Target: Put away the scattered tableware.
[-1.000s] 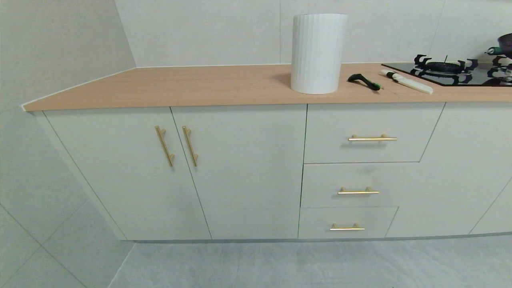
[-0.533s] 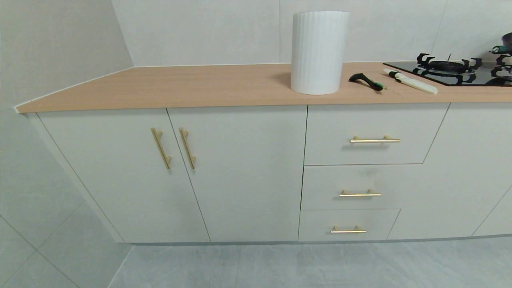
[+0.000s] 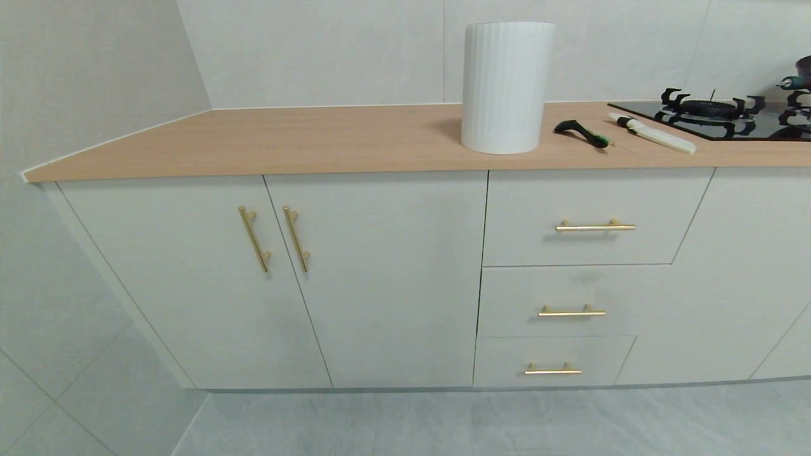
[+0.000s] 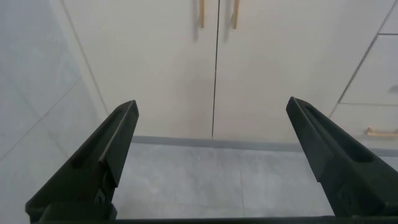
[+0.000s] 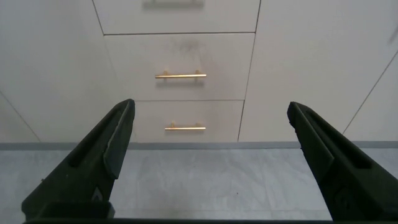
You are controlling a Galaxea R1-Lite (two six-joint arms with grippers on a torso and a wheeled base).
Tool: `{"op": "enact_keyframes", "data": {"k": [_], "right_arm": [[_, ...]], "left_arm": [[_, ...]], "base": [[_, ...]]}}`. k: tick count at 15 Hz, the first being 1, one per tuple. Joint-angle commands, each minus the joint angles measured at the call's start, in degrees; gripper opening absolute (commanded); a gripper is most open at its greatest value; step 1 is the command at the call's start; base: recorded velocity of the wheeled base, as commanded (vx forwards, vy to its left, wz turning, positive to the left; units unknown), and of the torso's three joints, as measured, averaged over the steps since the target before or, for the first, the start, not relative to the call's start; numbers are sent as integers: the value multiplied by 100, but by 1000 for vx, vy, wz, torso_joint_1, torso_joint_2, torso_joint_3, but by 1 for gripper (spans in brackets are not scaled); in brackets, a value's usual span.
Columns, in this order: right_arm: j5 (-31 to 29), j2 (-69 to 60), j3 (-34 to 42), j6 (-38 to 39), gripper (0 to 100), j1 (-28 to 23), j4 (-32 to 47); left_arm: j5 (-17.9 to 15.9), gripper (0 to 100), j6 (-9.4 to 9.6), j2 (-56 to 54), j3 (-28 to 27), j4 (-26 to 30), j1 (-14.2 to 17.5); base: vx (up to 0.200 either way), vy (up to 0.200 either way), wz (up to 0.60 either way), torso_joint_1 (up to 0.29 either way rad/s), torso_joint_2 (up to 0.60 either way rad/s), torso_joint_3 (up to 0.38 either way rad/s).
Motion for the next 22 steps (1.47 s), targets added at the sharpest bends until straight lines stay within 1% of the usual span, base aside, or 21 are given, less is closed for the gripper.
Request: {"op": "enact_keyframes", "data": {"k": [1,10,11,12,14,15,17,18,20,21,22], "right_arm": [[-2,7,0,1,100,0,-9],[16,7,0,-114,100,0,-9],[7,16,-158,-96,100,0,-35],[34,245,-923,18,100,35,53],[183,1431,-1758,62,100,229,448],[218,2073,-1960,45,100,237,457],[245,3813,-2549,-26,100,246,343],[280,4595,-2874,-34,100,404,185],[280,5439,-3199,-26,100,747,-53],[192,6230,-3437,-26,100,914,-246],[192,6230,-3437,-26,100,914,-246]], "left_arm": [[1,100,-11,7,2,1,1],[1,100,-19,7,2,1,1],[1,100,-19,7,2,1,1],[1,100,-19,7,2,1,1],[1,100,-19,7,2,1,1],[1,100,-19,7,2,1,1],[1,100,-19,7,2,1,1],[1,100,-19,7,2,1,1],[1,100,-19,7,2,1,1],[1,100,-19,7,2,1,1],[1,100,-19,7,2,1,1]], "base": [[200,0,0,7,2,-2],[0,0,0,0,0,0],[0,0,0,0,0,0],[0,0,0,0,0,0],[0,0,0,0,0,0],[0,0,0,0,0,0],[0,0,0,0,0,0],[0,0,0,0,0,0],[0,0,0,0,0,0],[0,0,0,0,0,0],[0,0,0,0,0,0]]}}
